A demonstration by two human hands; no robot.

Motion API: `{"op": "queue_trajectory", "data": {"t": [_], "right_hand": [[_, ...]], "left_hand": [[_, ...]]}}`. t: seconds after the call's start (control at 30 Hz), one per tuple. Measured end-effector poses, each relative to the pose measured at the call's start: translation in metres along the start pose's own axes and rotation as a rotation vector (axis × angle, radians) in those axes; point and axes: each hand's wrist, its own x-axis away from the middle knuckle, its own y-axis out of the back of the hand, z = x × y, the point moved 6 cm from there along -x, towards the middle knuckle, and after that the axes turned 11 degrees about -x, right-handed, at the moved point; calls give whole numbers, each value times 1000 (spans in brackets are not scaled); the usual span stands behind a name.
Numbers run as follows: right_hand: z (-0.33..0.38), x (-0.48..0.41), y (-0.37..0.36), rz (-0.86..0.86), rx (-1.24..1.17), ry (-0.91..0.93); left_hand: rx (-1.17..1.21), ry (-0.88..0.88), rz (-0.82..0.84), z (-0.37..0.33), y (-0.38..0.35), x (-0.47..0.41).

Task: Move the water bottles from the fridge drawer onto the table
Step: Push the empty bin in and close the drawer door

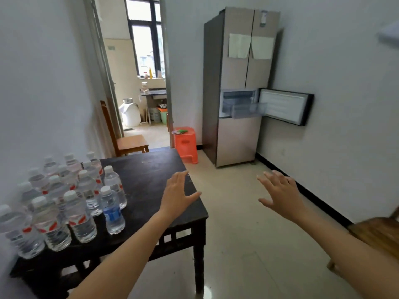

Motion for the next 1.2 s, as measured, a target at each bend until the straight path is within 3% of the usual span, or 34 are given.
{"op": "queue_trajectory", "data": {"t": [0.23,0.5,0.7,1.2], "right_hand": [[-100,89,59,17,125,-110],[-180,148,83,29,171,-236],[-220,118,87,-80,70,-289],[-388,-24,26,35,-6,-410]], "left_hand": [[-62,-154,85,-117,-51,10],[-29,-214,109,-196,-88,18],[-39,-196,67,-211,-108,-33],[33,-129,19,-258,-213,-228]]}}
